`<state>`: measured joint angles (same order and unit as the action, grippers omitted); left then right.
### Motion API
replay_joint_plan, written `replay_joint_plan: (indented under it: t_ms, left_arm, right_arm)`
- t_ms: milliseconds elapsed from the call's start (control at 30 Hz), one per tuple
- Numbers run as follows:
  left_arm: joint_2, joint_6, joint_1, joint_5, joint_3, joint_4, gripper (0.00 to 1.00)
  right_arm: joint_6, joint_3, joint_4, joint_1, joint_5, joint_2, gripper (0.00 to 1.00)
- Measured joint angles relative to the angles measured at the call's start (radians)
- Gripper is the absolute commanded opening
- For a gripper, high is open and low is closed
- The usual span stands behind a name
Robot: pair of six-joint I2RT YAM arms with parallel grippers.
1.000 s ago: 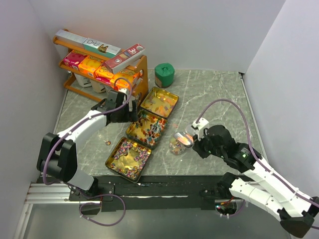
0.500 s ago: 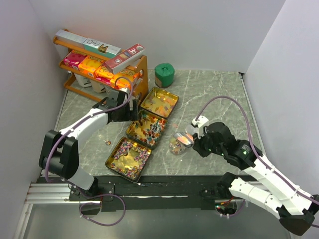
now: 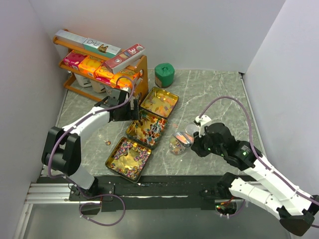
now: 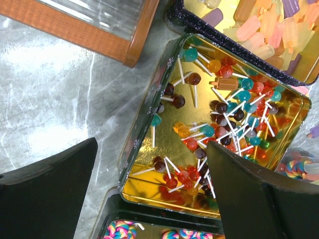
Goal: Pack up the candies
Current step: Place the fake candies in the packing bottle.
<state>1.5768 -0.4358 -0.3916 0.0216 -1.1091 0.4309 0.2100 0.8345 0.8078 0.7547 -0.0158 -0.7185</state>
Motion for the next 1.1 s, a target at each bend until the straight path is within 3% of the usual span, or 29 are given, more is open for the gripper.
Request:
replay_joint_plan:
  t_ms: [333,633,900,1100]
  left_arm:
    - [0.009,-0.004,0.000,0.008,-0.002,-0.001,0.96]
    - [0.009,-0.007,0.000,0.010,-0.002,-0.007,0.96]
    - [0.009,-0.015,0.000,0.011,0.000,-0.017,0.96]
    - [0.008,-0.019,0.000,0.008,0.007,-0.027,0.96]
  right_arm:
    - [0.098,-0.025,0.031,0.000,-0.003,0.029,0.00]
    - [0.175,-0.007,0.106,0.000,-0.038,-0.052,0.00]
    - [0.219,0.190,0.234,0.000,-0.056,-0.260,0.00]
    - [0.224,0.271,0.343,-0.003,-0.072,-0.298,0.00]
